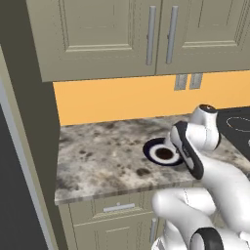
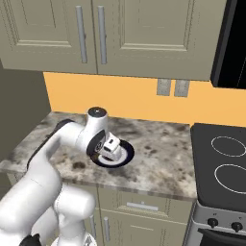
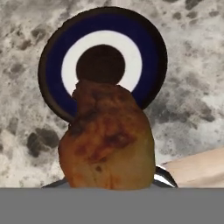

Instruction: Place the chicken drumstick on the counter behind the older chicken drumstick on the same shelf of the fridge to maintain FIFO order. Close the fridge door when finished.

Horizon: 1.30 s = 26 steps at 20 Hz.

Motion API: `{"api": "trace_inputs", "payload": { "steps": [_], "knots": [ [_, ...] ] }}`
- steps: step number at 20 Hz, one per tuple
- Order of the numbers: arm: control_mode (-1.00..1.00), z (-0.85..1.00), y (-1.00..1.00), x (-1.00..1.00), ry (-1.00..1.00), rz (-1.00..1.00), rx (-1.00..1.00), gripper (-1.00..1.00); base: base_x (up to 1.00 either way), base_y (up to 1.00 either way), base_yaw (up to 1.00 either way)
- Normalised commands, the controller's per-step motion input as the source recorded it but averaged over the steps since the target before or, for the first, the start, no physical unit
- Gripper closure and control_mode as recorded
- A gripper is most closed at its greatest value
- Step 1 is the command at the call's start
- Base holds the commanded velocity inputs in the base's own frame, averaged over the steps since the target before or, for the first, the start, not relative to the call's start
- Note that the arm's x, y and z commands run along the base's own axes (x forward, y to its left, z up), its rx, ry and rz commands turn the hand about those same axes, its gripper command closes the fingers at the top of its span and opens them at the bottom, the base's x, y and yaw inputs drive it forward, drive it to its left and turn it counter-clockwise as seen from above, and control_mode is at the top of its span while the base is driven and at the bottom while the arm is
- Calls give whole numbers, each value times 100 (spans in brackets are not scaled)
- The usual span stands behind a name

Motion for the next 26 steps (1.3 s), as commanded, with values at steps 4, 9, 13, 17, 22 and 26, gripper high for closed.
{"api": "trace_inputs", "payload": {
  "steps": [4,9,13,17,22,26],
  "knots": [
    [-100,16,9,-74,-28,0,-6,100,0,0,0],
    [-100,1,8,-74,-26,0,-7,100,0,0,0],
    [100,0,0,0,0,0,0,100,-93,-16,5],
    [100,0,0,0,0,0,0,100,-71,-7,20],
    [100,0,0,0,0,0,0,100,-62,-16,28],
    [100,0,0,0,0,0,0,100,-64,-19,35]
  ]
}}
